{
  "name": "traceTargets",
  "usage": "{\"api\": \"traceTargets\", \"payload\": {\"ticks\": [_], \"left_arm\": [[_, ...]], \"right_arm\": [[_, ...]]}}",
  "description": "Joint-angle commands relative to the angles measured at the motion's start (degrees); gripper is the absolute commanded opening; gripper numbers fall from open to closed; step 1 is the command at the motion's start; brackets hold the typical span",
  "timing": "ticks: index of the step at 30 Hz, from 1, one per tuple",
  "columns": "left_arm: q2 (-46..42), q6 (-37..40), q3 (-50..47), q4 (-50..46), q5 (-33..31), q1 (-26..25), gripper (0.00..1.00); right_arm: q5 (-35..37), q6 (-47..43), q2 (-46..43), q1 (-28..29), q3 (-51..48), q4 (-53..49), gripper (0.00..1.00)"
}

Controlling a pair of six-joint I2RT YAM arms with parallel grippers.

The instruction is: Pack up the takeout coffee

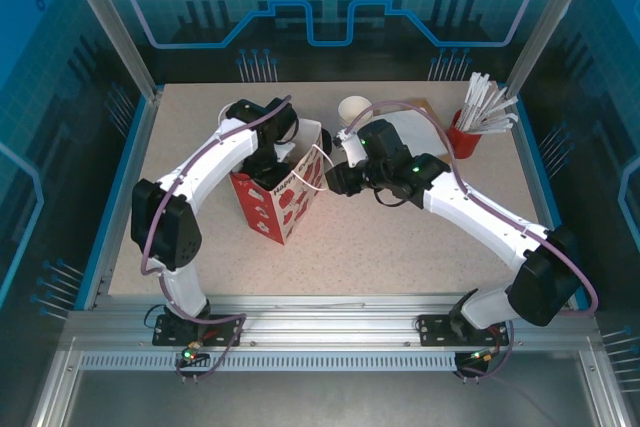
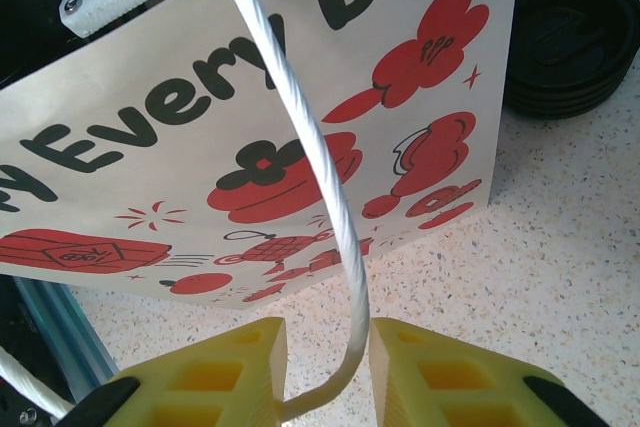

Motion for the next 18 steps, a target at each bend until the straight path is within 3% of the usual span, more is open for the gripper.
{"api": "traceTargets", "payload": {"ticks": [1, 18], "left_arm": [[1.2, 1.1, 0.3, 0.4, 0.9, 0.8, 0.4], [1.0, 1.3, 2.0, -2.2, 0.9, 0.6, 0.39]], "right_arm": [[0.9, -0.8, 0.6, 1.1, 1.7, -0.5, 0.3], [0.9, -1.0, 0.8, 1.2, 2.3, -0.8, 0.3]]}}
